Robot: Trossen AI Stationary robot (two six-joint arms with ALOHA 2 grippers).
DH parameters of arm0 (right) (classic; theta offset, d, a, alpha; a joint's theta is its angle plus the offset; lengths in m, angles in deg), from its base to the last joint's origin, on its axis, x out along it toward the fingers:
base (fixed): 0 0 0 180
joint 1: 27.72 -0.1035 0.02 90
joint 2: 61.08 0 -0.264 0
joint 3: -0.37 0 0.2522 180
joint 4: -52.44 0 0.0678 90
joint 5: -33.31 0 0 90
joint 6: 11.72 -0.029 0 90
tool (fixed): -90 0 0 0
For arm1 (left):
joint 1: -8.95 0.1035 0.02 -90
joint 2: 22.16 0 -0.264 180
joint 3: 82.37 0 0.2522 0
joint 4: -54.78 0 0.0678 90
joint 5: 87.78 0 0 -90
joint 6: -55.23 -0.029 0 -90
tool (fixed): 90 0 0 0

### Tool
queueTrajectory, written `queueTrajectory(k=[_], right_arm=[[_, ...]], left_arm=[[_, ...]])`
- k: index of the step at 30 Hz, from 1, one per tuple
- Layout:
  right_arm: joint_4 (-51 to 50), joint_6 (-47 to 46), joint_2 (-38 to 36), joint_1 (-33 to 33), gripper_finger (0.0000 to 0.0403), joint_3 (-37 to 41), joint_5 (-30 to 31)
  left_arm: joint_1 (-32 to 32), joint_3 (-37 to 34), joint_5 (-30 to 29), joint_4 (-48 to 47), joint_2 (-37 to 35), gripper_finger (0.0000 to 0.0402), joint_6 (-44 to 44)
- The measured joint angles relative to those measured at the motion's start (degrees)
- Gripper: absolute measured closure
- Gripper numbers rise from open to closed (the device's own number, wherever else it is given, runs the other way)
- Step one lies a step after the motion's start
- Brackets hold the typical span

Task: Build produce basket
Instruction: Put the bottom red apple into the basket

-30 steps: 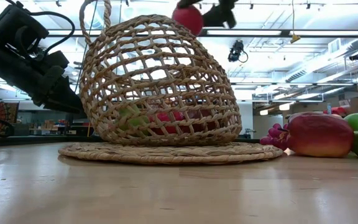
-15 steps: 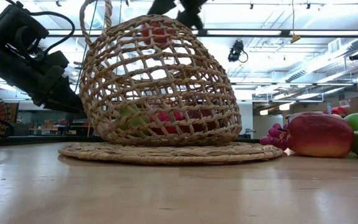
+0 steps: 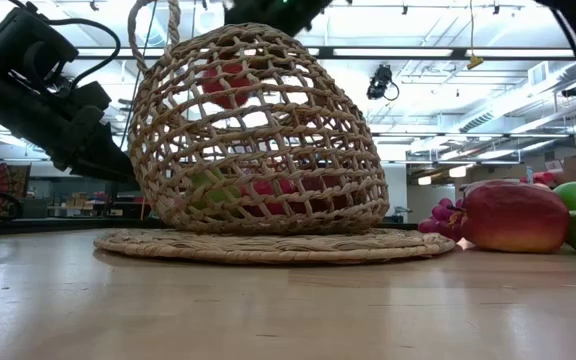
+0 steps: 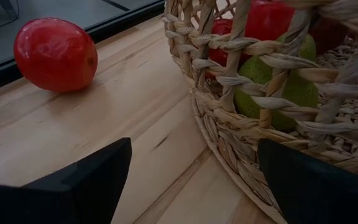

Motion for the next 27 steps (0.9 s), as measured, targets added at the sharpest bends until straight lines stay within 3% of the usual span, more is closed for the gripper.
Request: queueTrajectory(k=[7, 20, 27], right_arm=[[1.7, -0.2, 3.1, 4.5, 0.0039, -0.8, -8.8], [2.6, 2.3, 5.3, 4.8, 0.0039, -1.0, -14.5], [-9.1, 0.4, 5.2, 5.2, 0.0039, -1.0, -19.9]], left_arm=[[0.0, 0.0, 0.0, 0.1, 0.0, 0.0044, 0.0], [0.0, 0.0, 0.1, -0.1, 0.0, 0.0044, 0.0], [0.0, 0.0, 0.2, -0.1, 0.0, 0.0044, 0.0]])
